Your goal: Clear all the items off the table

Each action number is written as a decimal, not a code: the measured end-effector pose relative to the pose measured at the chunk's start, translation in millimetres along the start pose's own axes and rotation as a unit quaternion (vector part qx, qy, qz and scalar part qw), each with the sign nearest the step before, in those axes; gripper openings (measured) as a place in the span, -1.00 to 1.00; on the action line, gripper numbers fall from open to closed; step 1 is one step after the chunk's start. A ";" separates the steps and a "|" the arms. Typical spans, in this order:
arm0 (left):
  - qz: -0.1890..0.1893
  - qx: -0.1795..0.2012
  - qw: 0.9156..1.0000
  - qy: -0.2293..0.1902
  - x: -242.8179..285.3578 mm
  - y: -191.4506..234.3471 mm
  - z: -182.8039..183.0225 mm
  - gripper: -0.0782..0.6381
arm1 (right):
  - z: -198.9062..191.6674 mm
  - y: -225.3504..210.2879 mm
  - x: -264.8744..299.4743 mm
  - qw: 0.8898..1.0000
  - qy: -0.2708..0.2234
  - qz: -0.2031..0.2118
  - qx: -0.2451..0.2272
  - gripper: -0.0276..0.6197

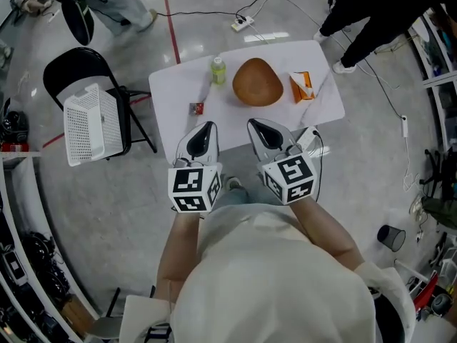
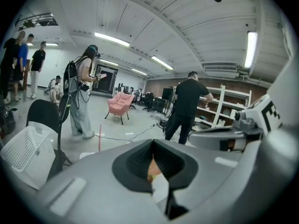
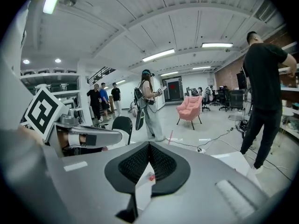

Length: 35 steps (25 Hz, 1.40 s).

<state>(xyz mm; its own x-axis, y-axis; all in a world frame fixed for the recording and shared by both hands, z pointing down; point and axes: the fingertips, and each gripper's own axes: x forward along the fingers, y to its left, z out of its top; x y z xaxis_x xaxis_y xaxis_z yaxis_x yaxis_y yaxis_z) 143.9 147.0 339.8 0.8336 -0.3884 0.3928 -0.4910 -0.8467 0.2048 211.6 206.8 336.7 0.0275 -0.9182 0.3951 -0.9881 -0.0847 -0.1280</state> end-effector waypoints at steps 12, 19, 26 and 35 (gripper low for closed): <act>0.002 -0.002 1.000 0.025 49.3 -3.4 -12.5 -0.76 | -27.3 -77.0 -1.0 0.997 0.037 -0.062 0.034 -0.92; 0.010 -0.012 0.999 0.043 97.5 4.1 -22.4 -0.76 | -45.9 -127.2 27.7 0.994 0.061 -0.074 0.048 -0.92; 0.008 -0.015 0.997 0.078 154.7 11.3 -50.6 -0.76 | -79.4 -180.8 53.5 0.988 0.094 -0.101 0.072 -0.92; 0.010 -0.005 0.992 0.129 222.7 16.1 -105.1 -0.76 | -132.7 -228.4 83.4 0.979 0.131 -0.121 0.094 -0.92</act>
<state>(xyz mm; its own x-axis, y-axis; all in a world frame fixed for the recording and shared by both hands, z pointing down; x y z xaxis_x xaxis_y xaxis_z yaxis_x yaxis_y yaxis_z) 295.0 85.1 524.8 0.7318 -0.2984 0.6127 -0.5109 -0.8352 0.2034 419.6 200.9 519.6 0.1939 -0.7338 0.6511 -0.9112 -0.3806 -0.1576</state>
